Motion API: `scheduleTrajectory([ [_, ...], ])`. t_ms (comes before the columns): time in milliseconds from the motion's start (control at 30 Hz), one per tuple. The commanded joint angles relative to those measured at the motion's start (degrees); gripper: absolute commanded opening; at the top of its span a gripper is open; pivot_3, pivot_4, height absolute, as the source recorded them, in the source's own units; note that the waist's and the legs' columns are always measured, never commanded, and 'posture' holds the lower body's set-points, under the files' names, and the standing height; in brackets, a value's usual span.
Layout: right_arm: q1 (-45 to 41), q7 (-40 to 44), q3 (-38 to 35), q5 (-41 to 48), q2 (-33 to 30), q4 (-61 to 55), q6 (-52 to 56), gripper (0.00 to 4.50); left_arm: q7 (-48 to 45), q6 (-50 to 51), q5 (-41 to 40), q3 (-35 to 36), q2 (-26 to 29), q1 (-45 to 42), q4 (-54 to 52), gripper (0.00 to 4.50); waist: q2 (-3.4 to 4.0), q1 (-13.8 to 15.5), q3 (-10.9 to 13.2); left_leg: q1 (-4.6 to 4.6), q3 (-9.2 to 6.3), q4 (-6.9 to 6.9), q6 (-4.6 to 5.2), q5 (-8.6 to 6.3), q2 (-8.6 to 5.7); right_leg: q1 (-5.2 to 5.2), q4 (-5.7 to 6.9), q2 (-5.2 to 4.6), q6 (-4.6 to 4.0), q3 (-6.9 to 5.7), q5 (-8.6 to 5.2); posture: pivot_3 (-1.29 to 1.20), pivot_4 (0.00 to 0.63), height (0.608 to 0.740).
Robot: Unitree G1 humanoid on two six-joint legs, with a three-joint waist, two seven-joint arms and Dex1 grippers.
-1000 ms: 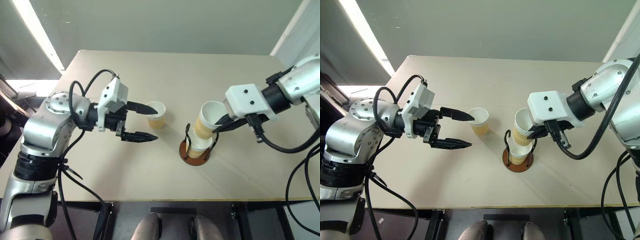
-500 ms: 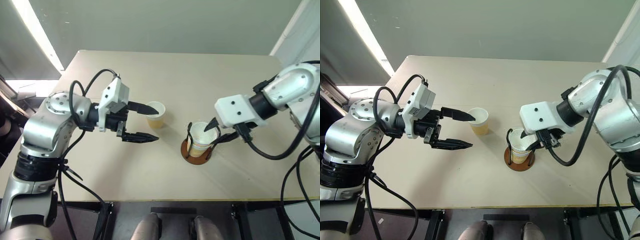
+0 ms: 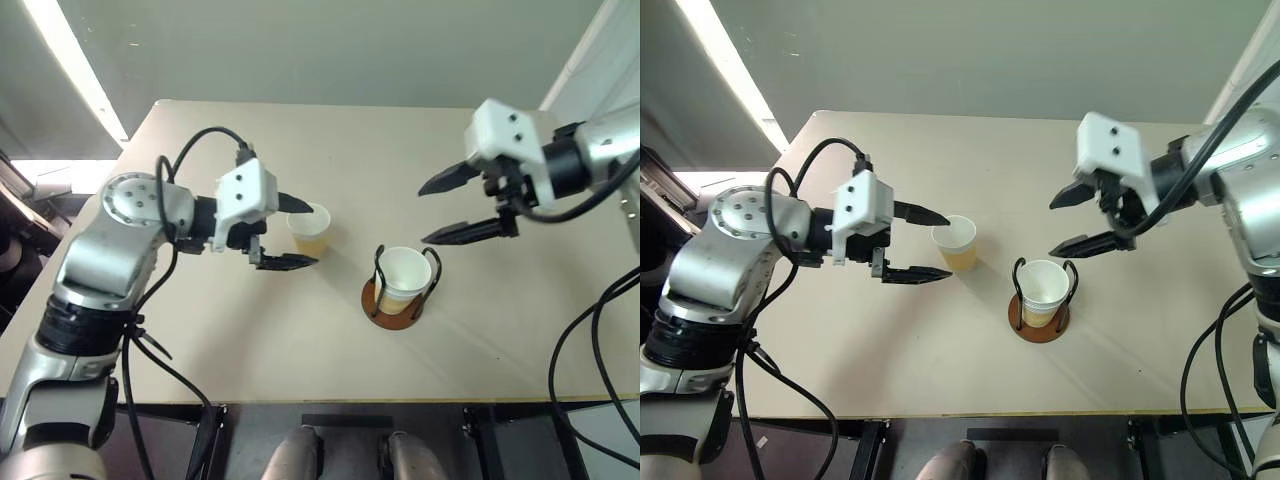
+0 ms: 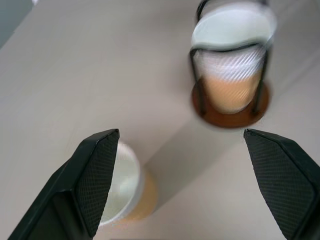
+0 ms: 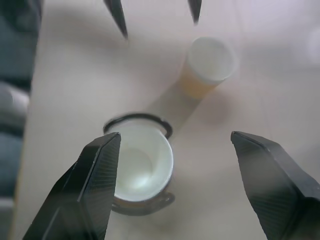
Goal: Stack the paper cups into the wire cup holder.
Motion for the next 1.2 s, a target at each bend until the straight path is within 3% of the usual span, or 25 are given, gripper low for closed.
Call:
scheduleTrajectory([
  [33,2.2,-1.7,-5.3,5.7,-1.4,-3.0,5.2,3.62,1.6,-5.3,8.6,-4.1,0.4,-3.9,2.3,4.29,0.00,0.1,0.0,-0.01,-0.01,0.00,0.00,0.00,0.00,0.01,-0.01,0.00,0.00,0.00,0.00,0.00,0.150,0.740],
  [333,4.7,-5.0,-6.4,12.1,-2.8,-4.9,7.9,3.62,2.3,-17.2,22.4,-12.3,-4.1,-11.1,16.2,4.29,0.01,-0.1,0.0,-0.01,0.01,-0.06,0.00,0.00,-0.01,-0.05,0.00,-0.02,0.01,0.03,0.00,0.00,0.150,0.740],
  [867,5.8,-9.0,-6.4,16.4,-5.0,-5.8,7.5,3.62,1.3,-27.7,26.6,-12.6,-8.9,-11.8,28.2,4.29,0.00,0.1,0.0,-0.22,0.00,-0.23,-0.01,0.01,0.00,-0.28,0.05,-0.02,0.02,0.02,0.01,0.00,0.150,0.740],
  [967,6.2,-9.8,-6.6,16.9,-4.9,-5.6,7.1,3.66,0.5,-29.2,25.8,-12.0,-9.9,-12.5,29.3,3.72,0.00,0.1,0.0,-0.22,0.01,-0.21,-0.01,0.01,-0.01,-0.29,0.06,-0.02,0.02,0.03,0.01,0.00,0.150,0.740],
  [1200,8.2,-11.0,-10.2,18.7,-2.5,-3.0,2.7,3.66,-4.4,-32.9,21.1,-10.2,-10.4,-13.7,29.9,1.09,0.00,0.1,0.0,-0.23,0.01,-0.21,-0.01,0.01,-0.01,-0.30,0.10,-0.02,0.02,0.03,0.01,0.00,0.150,0.740],
])
